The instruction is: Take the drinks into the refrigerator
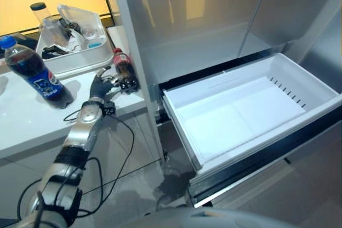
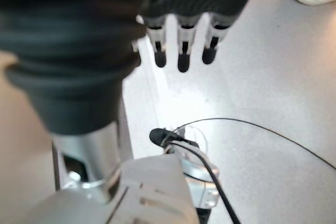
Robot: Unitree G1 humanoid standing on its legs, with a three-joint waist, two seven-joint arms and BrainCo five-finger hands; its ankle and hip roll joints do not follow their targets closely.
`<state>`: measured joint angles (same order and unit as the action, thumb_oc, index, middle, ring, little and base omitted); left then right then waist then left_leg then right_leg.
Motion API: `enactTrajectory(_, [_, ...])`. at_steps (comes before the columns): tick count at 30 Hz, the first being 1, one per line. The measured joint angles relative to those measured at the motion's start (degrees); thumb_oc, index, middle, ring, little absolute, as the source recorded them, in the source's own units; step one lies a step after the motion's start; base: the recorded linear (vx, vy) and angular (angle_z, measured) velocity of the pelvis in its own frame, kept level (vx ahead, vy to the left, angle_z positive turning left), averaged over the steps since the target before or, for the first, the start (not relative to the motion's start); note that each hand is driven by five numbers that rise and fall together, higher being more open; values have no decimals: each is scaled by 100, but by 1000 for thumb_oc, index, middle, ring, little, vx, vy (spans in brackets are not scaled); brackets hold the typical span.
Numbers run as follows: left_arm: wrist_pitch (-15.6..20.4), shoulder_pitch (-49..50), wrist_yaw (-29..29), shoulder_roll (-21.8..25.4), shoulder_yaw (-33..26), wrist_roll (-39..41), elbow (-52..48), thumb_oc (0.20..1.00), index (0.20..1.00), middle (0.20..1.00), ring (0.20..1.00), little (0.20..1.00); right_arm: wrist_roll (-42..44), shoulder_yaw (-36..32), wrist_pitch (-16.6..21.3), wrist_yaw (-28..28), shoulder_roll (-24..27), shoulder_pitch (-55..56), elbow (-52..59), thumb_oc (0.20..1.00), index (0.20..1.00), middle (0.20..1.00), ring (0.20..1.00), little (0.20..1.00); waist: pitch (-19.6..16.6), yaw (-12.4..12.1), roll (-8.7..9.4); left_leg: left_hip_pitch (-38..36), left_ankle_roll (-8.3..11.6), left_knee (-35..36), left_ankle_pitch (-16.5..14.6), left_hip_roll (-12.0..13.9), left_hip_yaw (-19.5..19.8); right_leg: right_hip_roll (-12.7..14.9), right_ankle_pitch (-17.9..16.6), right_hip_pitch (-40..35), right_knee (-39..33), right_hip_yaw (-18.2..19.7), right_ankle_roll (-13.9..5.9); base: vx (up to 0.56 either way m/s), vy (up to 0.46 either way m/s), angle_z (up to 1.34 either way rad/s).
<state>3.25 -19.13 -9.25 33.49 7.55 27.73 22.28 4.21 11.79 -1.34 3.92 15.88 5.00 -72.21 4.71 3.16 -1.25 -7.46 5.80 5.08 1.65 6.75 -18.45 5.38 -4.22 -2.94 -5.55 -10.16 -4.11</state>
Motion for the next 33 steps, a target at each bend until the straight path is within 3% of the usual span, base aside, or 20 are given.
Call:
enactTrajectory(9, [343, 1749, 58, -791, -967, 58, -1822, 1000, 1000, 1000, 1000, 1000, 0, -307, 58, 3, 12, -56, 154, 1000, 1000, 1000, 1000, 1000, 77, -98, -17, -2, 11, 2, -10, 11, 134, 1, 45, -50, -2, -107, -32, -5, -3, 4])
enactTrajectory(12, [490, 2089, 130, -897, -1175, 59, -2023, 1000, 1000, 1000, 1000, 1000, 0, -377, 102, -1, 54, -53, 136, 1000, 1000, 1000, 1000, 1000, 103, -282, -24, 14, 12, 7, -11, 16, 186, -1, 62, -69, -2, -130, -30, -2, 0, 8])
enactTrajectory(19, [763, 2697, 315, -1250, -1618, 403, -2323, 1000, 1000, 1000, 1000, 1000, 0, -521, 146, -4, 90, -186, 126, 1000, 1000, 1000, 1000, 1000, 122, -425, -34, 37, 10, 5, -10, 5, 295, 15, 89, -95, -2, -231, -43, -8, -2, 8])
enactTrajectory(24, [763, 3018, 319, -1384, -1781, 504, -2359, 1000, 1000, 1000, 1000, 1000, 3, -565, 207, -5, 97, -223, 169, 1000, 1000, 1000, 1000, 1000, 130, -431, -9, 97, 8, -1, -6, 0, 363, 23, 95, -86, -2, -301, -42, 1, -4, 8])
enactTrajectory(25, [763, 3045, 324, -1452, -1855, 507, -2371, 1000, 1000, 1000, 1000, 1000, 10, -566, 221, -7, 99, -173, 199, 1000, 1000, 1000, 1000, 1000, 132, -550, -11, 104, 5, -1, -3, -7, 409, 29, 95, -102, -1, -344, -28, 3, -1, 9])
enactTrajectory(33, [696, 3284, 244, -1664, -2040, 571, -2322, 1000, 1000, 1000, 1000, 1000, 99, -568, 222, -50, 98, -138, 267, 1000, 1000, 1000, 1000, 1000, 110, -700, 109, 104, 1, -2, -3, -38, 539, 65, 139, -181, -1, -478, -49, 6, 7, 9])
